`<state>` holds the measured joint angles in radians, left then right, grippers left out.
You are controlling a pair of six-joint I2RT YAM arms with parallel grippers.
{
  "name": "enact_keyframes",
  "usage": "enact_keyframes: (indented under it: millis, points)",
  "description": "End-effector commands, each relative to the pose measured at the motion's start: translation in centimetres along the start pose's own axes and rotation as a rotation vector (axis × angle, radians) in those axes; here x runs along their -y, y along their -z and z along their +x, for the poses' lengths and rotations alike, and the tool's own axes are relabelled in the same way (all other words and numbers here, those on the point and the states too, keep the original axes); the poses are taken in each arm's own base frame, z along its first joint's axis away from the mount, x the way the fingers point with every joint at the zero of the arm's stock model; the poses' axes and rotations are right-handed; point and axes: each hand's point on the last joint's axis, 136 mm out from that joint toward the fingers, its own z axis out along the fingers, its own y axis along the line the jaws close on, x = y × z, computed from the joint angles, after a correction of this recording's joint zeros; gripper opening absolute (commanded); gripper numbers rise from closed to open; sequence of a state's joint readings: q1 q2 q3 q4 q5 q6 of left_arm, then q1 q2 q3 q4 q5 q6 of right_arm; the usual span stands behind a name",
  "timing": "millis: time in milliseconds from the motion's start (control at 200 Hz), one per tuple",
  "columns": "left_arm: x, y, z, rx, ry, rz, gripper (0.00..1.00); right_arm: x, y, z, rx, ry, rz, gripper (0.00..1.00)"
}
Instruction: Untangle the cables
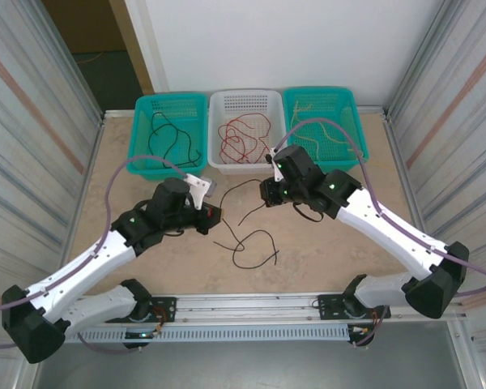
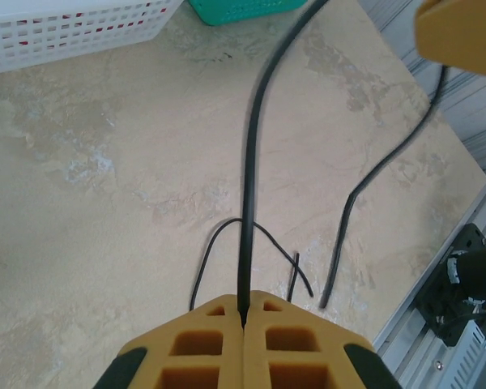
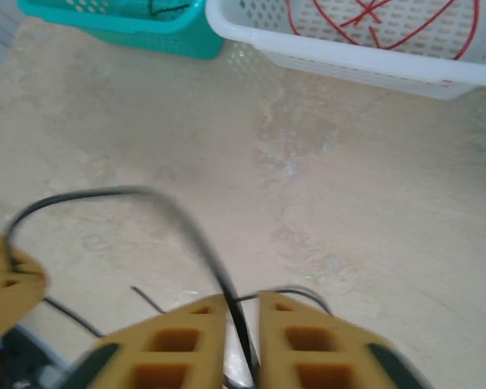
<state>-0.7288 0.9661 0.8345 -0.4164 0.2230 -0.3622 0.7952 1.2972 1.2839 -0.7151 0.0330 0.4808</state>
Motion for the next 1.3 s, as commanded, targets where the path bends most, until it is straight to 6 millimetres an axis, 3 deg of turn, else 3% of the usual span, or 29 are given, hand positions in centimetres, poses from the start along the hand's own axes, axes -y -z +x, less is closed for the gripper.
enact_keyframes:
  millis: [0, 65, 120, 230, 606, 782, 1037, 1102, 1117, 1147, 1197, 1293]
  points:
    - [0.8, 1.7, -2.2, 0.05, -0.027, -0.008, 0.0, 1.3, 0.2, -0.8, 0.022, 0.012, 0.083, 0.36]
    - [-0.1, 2.3, -3.3, 0.059, -0.001, -0.081, 0.0, 1.8, 0.1, -0.9, 0.021, 0.012, 0.109, 0.48]
    - [-1.9, 3.2, -4.2, 0.074, 0.047, -0.204, 0.0, 2.1, 0.3, -0.9, 0.026, 0.012, 0.127, 0.52]
    - [-3.5, 5.0, -6.7, 0.127, 0.109, -0.307, 0.0, 2.4, 1.0, -1.2, 0.048, 0.001, 0.135, 0.54]
    - [-8.3, 10.0, -18.2, 0.41, 0.221, -0.346, 0.0, 2.9, 1.5, 0.1, 0.038, -0.04, 0.128, 0.56]
    - [-11.0, 11.0, -21.9, 0.484, 0.246, -0.391, 0.0, 3.0, 1.2, 1.1, 0.031, -0.066, 0.11, 0.56]
    - [-18.0, 10.2, -26.2, 0.533, 0.337, -0.48, 0.0, 2.7, 0.7, 2.1, 0.0, -0.066, 0.109, 0.55]
    - [-20.1, 9.6, -26.4, 0.519, 0.38, -0.512, 0.33, 2.7, 0.6, 2.3, -0.002, -0.067, 0.108, 0.55]
    - [-20.4, 9.5, -26.5, 0.518, 0.39, -0.513, 0.46, 2.6, 0.6, 2.3, -0.002, -0.067, 0.107, 0.55]
    - [-21.1, 9.2, -26.5, 0.515, 0.408, -0.517, 0.6, 2.6, 0.5, 2.4, -0.005, -0.067, 0.107, 0.55]
    - [-21.6, 8.7, -26.3, 0.503, 0.429, -0.512, 0.72, 2.6, 0.3, 2.6, -0.011, -0.068, 0.106, 0.55]
    - [-20.5, 7.9, -25.5, 0.492, 0.418, -0.461, 0.78, 2.5, -0.3, 3.2, -0.032, -0.068, 0.108, 0.55]
